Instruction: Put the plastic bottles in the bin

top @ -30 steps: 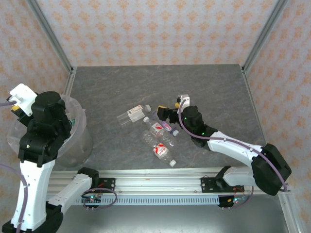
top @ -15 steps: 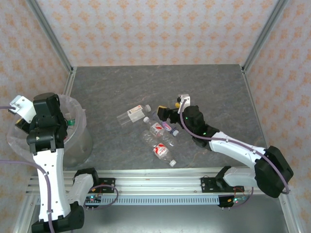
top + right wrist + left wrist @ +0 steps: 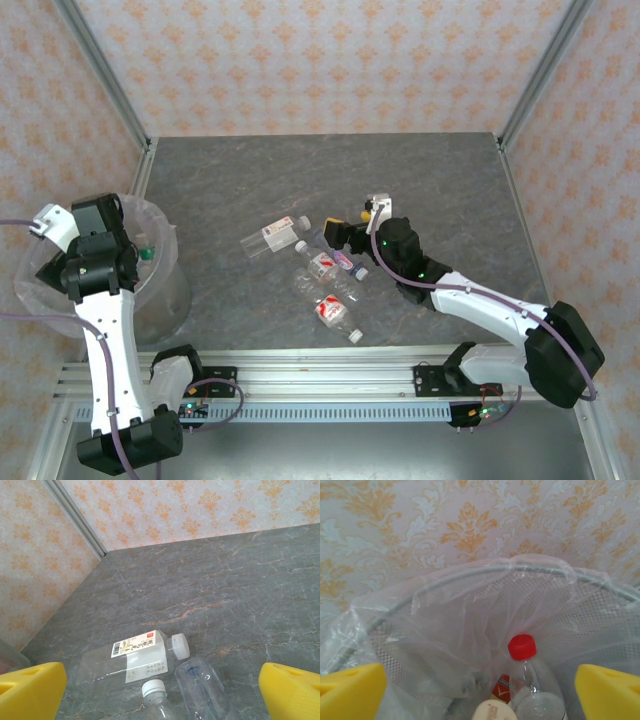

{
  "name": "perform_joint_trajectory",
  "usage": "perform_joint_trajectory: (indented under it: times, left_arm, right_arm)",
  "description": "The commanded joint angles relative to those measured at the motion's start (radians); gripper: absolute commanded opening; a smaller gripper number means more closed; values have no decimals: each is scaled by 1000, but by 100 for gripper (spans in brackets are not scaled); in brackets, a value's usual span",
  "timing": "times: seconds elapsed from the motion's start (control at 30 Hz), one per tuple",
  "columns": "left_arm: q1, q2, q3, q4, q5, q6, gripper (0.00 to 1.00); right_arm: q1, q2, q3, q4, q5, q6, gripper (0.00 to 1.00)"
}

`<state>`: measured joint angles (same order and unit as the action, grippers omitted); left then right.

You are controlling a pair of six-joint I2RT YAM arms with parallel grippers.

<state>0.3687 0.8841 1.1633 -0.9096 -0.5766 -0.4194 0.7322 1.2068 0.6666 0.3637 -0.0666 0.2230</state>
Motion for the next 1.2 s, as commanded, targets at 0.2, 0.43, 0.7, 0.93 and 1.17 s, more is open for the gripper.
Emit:
perform_joint_trajectory:
  times: [0.2, 0.43, 0.7, 0.93, 1.17]
  left_arm:
    - [8, -17, 50, -9, 162, -5, 100]
    - [7, -36, 97, -1, 355, -18, 100]
    - [6, -55, 139, 10, 595, -90, 100]
    - [-3, -110, 128, 145, 833, -158, 100]
    - [-88, -148, 116, 216, 868, -168, 100]
  right_arm:
    - [-2, -4, 3, 0, 22, -15, 99]
    - [-2, 11, 5, 6, 28, -16, 99]
    - [-2, 20, 7, 23, 39, -16, 99]
    - [-2, 18, 2, 23, 44, -21, 99]
    - [-2, 21, -2, 30, 45, -17, 99]
